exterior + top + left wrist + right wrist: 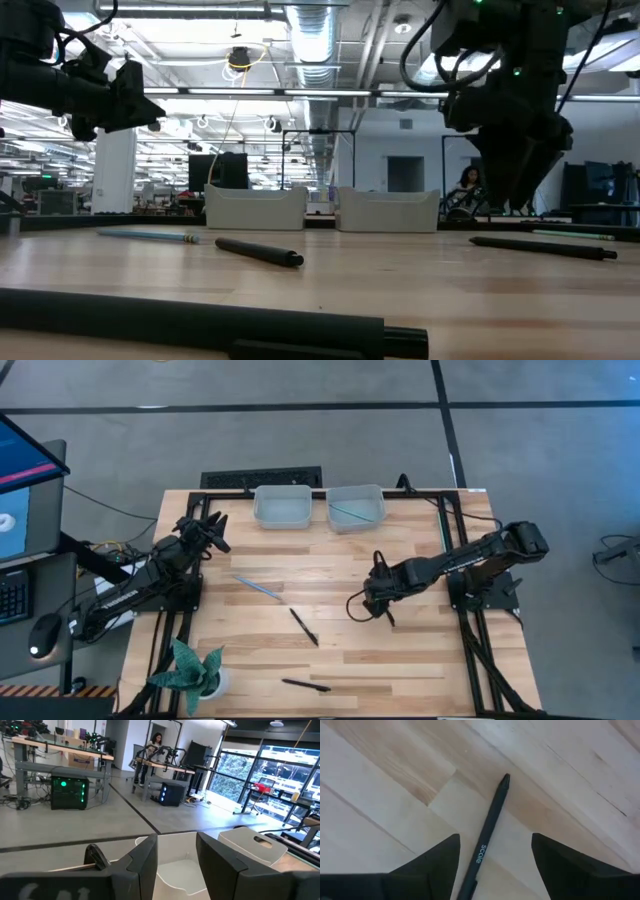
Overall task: Sort pens & pencils
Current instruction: Put the top right black pen into the left gray bin
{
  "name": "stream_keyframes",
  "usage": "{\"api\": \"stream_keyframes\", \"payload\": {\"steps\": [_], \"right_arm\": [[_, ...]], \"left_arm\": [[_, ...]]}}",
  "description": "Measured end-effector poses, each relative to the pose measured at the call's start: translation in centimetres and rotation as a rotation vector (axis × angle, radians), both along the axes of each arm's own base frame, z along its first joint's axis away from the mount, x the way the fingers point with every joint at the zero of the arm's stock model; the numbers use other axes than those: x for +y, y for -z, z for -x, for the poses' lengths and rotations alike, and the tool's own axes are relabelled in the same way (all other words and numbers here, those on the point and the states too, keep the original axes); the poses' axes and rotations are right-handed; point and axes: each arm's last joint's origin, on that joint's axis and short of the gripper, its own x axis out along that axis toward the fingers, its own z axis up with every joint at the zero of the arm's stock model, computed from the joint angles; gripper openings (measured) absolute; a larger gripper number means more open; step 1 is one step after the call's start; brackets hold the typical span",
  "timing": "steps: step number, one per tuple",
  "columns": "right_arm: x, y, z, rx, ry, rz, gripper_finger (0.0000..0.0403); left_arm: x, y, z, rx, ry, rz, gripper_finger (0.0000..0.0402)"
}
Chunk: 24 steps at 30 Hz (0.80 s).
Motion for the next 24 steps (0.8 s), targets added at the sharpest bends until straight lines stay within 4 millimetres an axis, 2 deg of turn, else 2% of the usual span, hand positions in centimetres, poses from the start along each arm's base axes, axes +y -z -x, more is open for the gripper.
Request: {"api": "stream_keyframes", "payload": {"steps": [11, 24], "right_arm": [[0.2, 0.1, -0.1, -0.008, -0.007, 0.006, 0.027], [0.0, 3.6, 0.9, -0.074, 0.084, -0.082, 0.027]], "left_arm": [[0.0, 0.0, 0.0, 0.0, 0.0, 0.0, 0.0126], [0.0, 0.0, 0.0, 0.001, -0.001, 0.0, 0.0126]]}}
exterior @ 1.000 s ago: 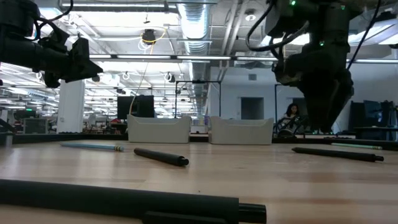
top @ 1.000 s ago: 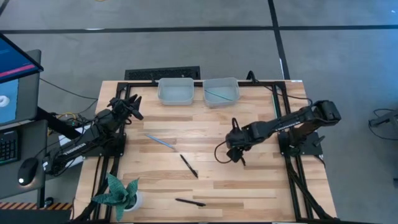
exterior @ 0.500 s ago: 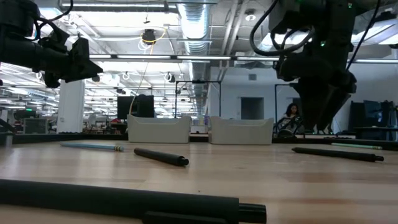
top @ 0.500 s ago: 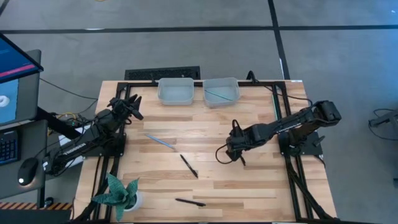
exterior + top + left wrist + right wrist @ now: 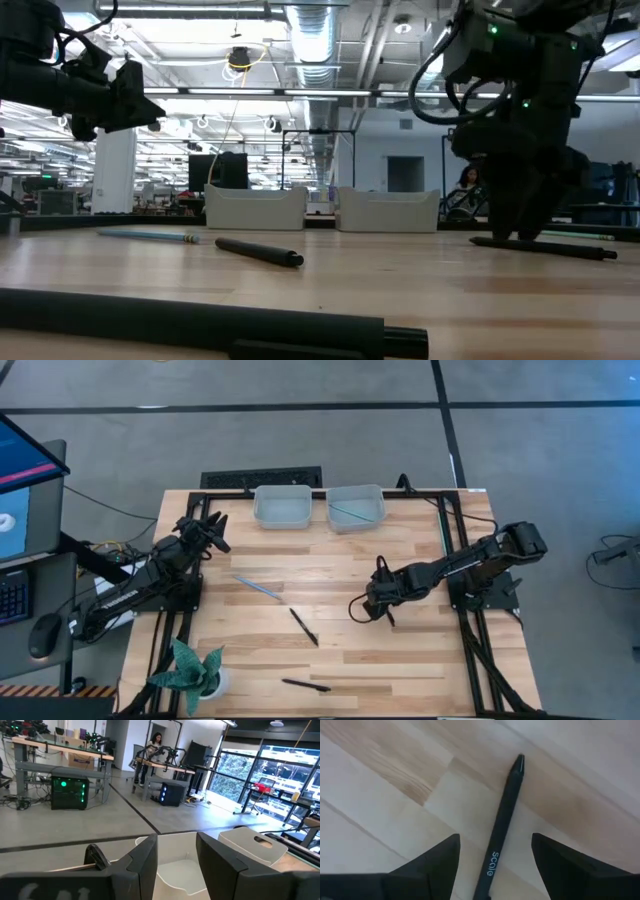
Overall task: Sort pens & pencils
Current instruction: Put the top right black pen into the left gray bin
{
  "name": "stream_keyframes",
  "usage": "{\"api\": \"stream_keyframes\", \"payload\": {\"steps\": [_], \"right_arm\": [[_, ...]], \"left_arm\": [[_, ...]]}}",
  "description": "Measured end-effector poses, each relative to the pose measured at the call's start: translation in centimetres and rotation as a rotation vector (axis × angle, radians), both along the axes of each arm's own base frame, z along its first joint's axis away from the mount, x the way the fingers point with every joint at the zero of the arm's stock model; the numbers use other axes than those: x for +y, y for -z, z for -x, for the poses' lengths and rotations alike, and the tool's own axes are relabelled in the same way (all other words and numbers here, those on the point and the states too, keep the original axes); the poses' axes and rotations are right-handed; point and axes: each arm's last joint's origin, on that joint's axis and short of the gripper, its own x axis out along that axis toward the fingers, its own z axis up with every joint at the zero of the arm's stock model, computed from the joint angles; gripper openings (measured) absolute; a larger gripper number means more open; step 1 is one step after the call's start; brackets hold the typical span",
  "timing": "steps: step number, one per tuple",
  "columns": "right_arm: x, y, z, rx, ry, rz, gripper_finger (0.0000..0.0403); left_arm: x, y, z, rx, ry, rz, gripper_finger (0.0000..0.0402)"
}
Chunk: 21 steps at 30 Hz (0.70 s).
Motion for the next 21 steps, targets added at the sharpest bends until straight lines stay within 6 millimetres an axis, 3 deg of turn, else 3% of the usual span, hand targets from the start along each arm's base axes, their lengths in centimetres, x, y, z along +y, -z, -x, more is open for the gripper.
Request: {"api": "stream_keyframes", "payload": {"steps": [21], "right_arm": [[-0.09, 0.61, 0.48, 0.002, -0.001, 0.001, 0.027]], "left_arm": [[0.0, 0.0, 0.0, 0.0, 0.0, 0.0, 0.0126]]}}
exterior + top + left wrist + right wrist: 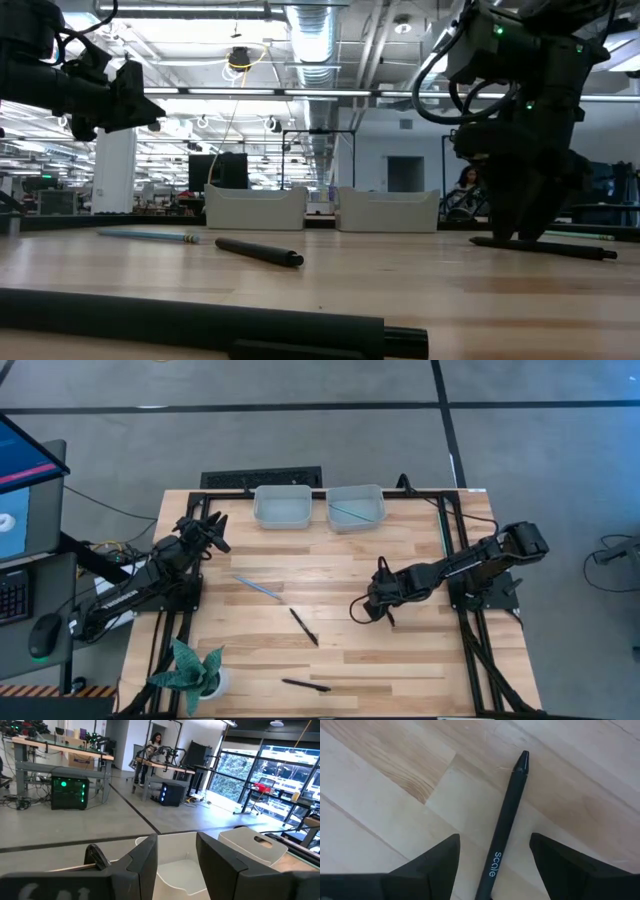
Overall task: Sort pens & pencils
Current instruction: Put the top right black pen into the left gray bin
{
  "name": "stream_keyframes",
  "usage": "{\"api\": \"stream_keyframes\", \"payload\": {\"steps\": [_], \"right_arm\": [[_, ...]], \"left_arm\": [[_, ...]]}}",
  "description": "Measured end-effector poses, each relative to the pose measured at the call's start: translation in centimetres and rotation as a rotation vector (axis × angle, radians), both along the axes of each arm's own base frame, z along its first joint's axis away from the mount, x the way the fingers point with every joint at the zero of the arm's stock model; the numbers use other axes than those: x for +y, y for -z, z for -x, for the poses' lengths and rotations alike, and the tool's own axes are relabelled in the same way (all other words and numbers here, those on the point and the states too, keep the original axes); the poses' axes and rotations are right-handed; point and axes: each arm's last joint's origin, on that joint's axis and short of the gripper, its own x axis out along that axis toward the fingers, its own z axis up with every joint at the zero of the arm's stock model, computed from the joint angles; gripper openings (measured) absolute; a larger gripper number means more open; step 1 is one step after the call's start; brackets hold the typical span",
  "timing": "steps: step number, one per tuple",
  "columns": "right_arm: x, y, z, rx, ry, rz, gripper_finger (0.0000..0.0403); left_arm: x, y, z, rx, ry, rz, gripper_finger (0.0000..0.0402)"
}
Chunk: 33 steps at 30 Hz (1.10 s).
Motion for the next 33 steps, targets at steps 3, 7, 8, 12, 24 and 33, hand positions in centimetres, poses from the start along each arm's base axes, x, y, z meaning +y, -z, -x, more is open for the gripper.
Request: {"api": "stream_keyframes", "payload": {"steps": [3, 7, 8, 12, 24, 33], "right_arm": [[0.0, 0.01, 0.03, 0.004, -0.001, 0.001, 0.027], [-0.02, 0.05, 0.14, 0.016, -0.003, 0.002, 0.027], [-0.03, 0.07, 0.21, 0.024, -0.004, 0.003, 0.027], [-0.11, 0.13, 0.57, 0.062, -0.005, 0.011, 0.027], [-0.06, 0.18, 0.61, 0.069, -0.008, -0.017, 0.027], [-0.04, 0.19, 0.6, 0.07, -0.008, -0.023, 0.027]], "left_arm": [[0.0, 0.0, 0.0, 0.0, 0.0, 0.0, 0.0126], [0.0, 0.0, 0.0, 0.0, 0.0, 0.0, 0.0126], [0.0, 0.0, 0.0, 0.0, 0.0, 0.0, 0.0126], [0.0, 0.0, 0.0, 0.0, 0.0, 0.0, 0.0126], [0.0, 0.0, 0.0, 0.0, 0.0, 0.0, 0.0126], [0.0, 0.0, 0.0, 0.0, 0.0, 0.0, 0.0126]]}}
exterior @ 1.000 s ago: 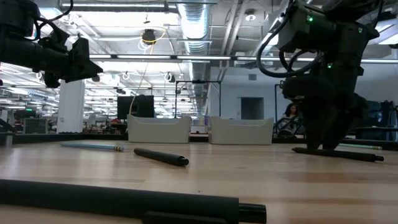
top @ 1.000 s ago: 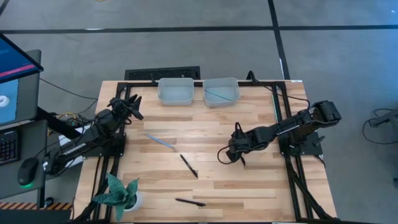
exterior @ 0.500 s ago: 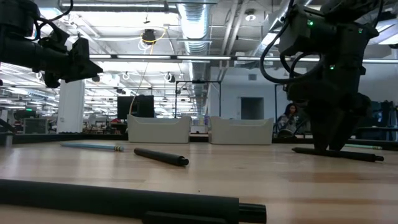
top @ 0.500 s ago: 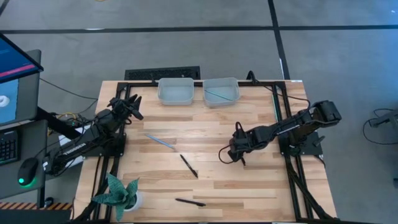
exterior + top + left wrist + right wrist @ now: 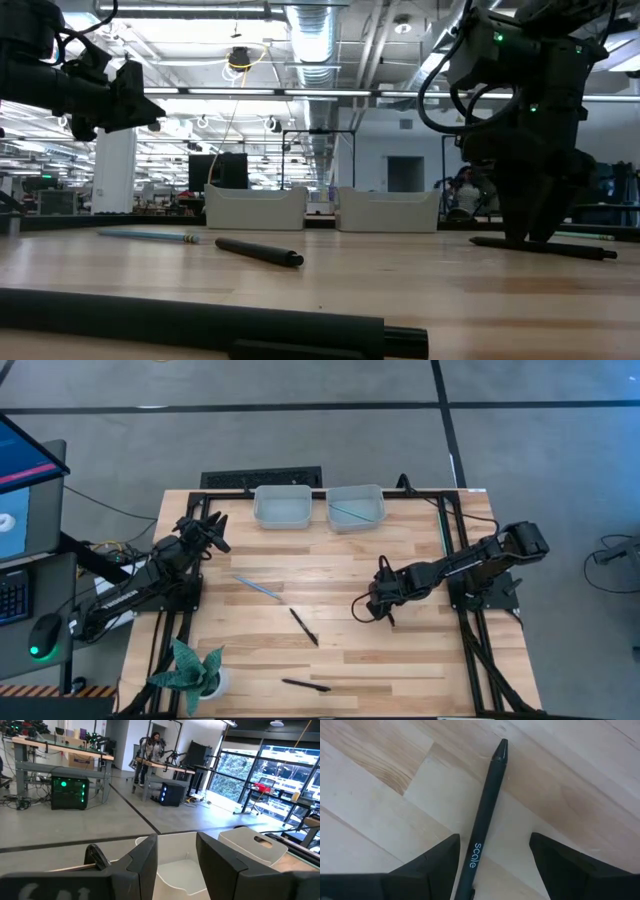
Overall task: Sort pens & pencils
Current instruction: Put the top right black pen into the left gray bin
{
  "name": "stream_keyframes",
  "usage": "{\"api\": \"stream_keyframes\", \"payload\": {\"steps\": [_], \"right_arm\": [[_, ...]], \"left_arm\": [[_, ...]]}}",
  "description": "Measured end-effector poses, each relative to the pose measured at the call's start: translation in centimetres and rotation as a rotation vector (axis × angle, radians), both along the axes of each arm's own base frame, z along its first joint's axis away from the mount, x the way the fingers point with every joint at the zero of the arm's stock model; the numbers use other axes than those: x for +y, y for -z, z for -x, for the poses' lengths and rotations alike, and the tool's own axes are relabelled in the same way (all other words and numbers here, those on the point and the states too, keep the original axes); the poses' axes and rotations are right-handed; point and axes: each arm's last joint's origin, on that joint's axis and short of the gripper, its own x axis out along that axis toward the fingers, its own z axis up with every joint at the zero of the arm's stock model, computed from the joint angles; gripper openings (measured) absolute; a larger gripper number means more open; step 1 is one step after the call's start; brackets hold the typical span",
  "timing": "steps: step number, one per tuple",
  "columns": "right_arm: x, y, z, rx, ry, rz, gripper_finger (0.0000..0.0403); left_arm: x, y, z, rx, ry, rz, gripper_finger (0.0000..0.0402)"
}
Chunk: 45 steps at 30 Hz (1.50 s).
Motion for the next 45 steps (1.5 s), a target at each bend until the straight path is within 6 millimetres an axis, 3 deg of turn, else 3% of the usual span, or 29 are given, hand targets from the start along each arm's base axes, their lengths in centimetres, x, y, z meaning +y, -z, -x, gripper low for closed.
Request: {"api": "stream_keyframes", "payload": {"steps": [19, 34, 45], "right_arm": [[0.02, 0.03, 0.01, 0.0, -0.023, 0.005, 0.0268], [-0.04, 0.06, 0.1, 0.006, -0.021, 0.02, 0.0184], [-0.12, 0.08, 0.23, 0.022, 0.021, 0.019, 0.0156]], "left_arm": [[0.0, 0.0, 0.0, 0.0, 0.0, 0.0, 0.0126], [0.0, 0.0, 0.0, -0.001, 0.0, 0.001, 0.0126], [0.0, 0.0, 0.0, -0.002, 0.0, 0.001, 0.0126]]}}
